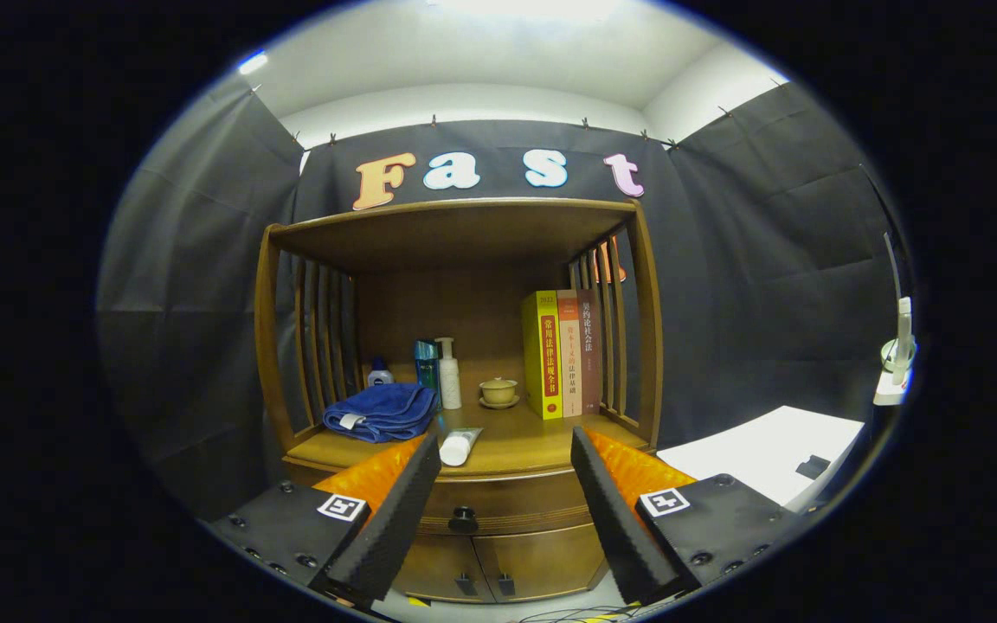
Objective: Pull open the drawer, take out the items inside it, and place them on the countertop above the cabinet.
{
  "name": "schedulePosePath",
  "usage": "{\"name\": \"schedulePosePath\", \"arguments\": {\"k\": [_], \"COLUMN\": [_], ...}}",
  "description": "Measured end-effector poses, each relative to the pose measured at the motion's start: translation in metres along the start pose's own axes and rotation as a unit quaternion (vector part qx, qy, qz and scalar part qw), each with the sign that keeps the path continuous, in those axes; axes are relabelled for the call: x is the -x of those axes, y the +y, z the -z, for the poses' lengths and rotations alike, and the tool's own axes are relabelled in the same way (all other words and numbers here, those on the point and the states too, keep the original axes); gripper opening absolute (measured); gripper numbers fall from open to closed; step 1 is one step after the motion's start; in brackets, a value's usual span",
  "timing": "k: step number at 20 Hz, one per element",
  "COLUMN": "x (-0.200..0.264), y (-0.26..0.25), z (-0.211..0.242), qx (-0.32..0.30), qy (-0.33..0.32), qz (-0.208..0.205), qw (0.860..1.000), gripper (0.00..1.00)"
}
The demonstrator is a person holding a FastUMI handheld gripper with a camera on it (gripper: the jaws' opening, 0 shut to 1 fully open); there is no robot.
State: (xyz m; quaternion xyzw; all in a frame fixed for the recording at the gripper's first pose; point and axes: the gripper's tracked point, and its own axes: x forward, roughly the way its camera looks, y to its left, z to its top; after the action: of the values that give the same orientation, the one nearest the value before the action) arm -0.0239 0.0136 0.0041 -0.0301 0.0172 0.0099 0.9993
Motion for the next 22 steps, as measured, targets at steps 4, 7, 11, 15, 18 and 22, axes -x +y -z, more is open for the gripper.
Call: {"name": "schedulePosePath", "arguments": {"k": [4, 7, 11, 15, 18, 22], "x": [-0.002, 0.0, -0.001, -0.002, -0.003, -0.004], "y": [0.004, 0.008, 0.013, 0.014, 0.012, 0.011], "z": [0.002, 0.002, 0.002, 0.001, 0.002, 0.001], "qx": [0.008, 0.015, 0.014, 0.016, 0.013, 0.013], "qy": [0.006, 0.008, 0.007, 0.006, 0.008, 0.006], "qz": [-0.001, -0.005, -0.009, -0.01, -0.009, -0.009], "qw": [1.0, 1.0, 1.0, 1.0, 1.0, 1.0], "gripper": [0.99, 0.99, 0.99, 0.99, 0.99, 0.99]}}
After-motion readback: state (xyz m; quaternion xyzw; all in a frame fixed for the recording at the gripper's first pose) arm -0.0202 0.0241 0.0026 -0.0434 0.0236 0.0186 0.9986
